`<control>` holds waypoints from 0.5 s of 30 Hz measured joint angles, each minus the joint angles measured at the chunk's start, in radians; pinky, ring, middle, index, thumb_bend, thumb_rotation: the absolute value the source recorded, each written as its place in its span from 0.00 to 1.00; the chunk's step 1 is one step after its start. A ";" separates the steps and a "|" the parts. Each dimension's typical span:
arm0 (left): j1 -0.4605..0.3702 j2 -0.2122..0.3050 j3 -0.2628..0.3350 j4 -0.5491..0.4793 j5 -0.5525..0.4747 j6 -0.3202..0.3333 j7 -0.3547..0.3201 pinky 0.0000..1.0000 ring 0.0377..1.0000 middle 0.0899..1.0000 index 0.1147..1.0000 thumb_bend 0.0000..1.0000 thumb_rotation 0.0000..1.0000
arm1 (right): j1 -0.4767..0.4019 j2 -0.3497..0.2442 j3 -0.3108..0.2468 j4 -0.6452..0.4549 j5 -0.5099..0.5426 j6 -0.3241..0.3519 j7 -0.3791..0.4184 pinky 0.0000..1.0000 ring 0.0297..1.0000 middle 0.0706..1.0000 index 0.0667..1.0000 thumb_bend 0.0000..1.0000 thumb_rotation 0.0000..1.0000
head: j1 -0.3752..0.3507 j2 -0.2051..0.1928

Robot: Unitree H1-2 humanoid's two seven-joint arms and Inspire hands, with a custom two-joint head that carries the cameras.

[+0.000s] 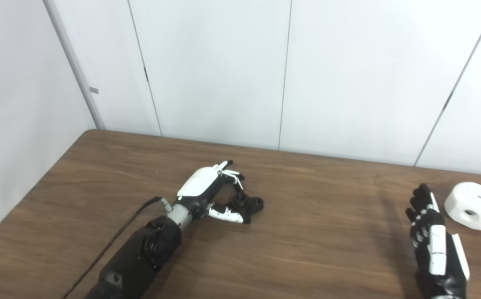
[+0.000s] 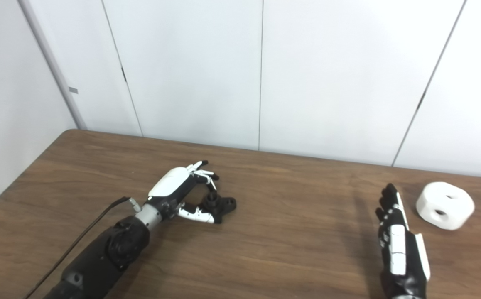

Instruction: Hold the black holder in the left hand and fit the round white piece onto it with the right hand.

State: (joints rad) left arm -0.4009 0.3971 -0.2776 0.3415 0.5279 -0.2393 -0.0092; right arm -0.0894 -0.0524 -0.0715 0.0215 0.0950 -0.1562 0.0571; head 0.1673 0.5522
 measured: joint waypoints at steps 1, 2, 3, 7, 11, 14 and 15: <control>0.005 -0.004 -0.003 -0.008 -0.009 -0.007 -0.013 1.00 1.00 0.80 0.41 0.52 0.05 | 0.003 0.002 0.002 -0.004 -0.001 0.000 -0.001 1.00 1.00 0.99 0.96 0.46 1.00 | -0.014 0.002; 0.008 -0.010 -0.007 -0.009 -0.017 -0.010 -0.024 1.00 1.00 0.80 0.41 0.52 0.05 | 0.005 0.004 0.004 -0.007 -0.001 0.000 -0.001 1.00 1.00 0.99 0.96 0.47 1.00 | -0.021 0.002; 0.013 -0.017 -0.010 -0.012 -0.022 -0.011 -0.039 1.00 1.00 0.80 0.41 0.52 0.05 | 0.008 0.008 0.007 -0.011 -0.002 0.000 -0.001 1.00 1.00 0.99 0.97 0.47 1.00 | -0.028 0.002; 0.031 -0.036 -0.029 -0.043 -0.038 -0.046 -0.082 1.00 1.00 0.81 0.41 0.52 0.05 | 0.016 0.023 0.015 -0.023 -0.012 0.009 -0.014 1.00 1.00 0.99 0.97 0.47 1.00 | -0.061 0.005; 0.038 -0.036 -0.037 -0.071 -0.046 -0.053 -0.128 1.00 1.00 0.82 0.41 0.52 0.05 | 0.032 0.038 0.025 -0.049 -0.029 0.011 -0.025 1.00 1.00 0.98 0.95 0.47 1.00 | -0.109 0.018; 0.038 -0.036 -0.041 -0.075 -0.053 -0.061 -0.150 1.00 1.00 0.82 0.41 0.52 0.05 | 0.034 0.046 0.031 -0.072 -0.042 0.019 -0.032 1.00 1.00 0.98 0.94 0.49 1.00 | -0.130 0.025; 0.038 -0.036 -0.041 -0.074 -0.053 -0.068 -0.152 1.00 1.00 0.82 0.41 0.52 0.05 | 0.035 0.050 0.032 -0.086 -0.045 0.027 -0.036 1.00 1.00 0.97 0.94 0.48 1.00 | -0.135 0.025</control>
State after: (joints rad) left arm -0.3625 0.3612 -0.3188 0.2671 0.4751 -0.3073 -0.1615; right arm -0.0542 -0.0022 -0.0393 -0.0641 0.0501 -0.1296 0.0209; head 0.0323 0.5768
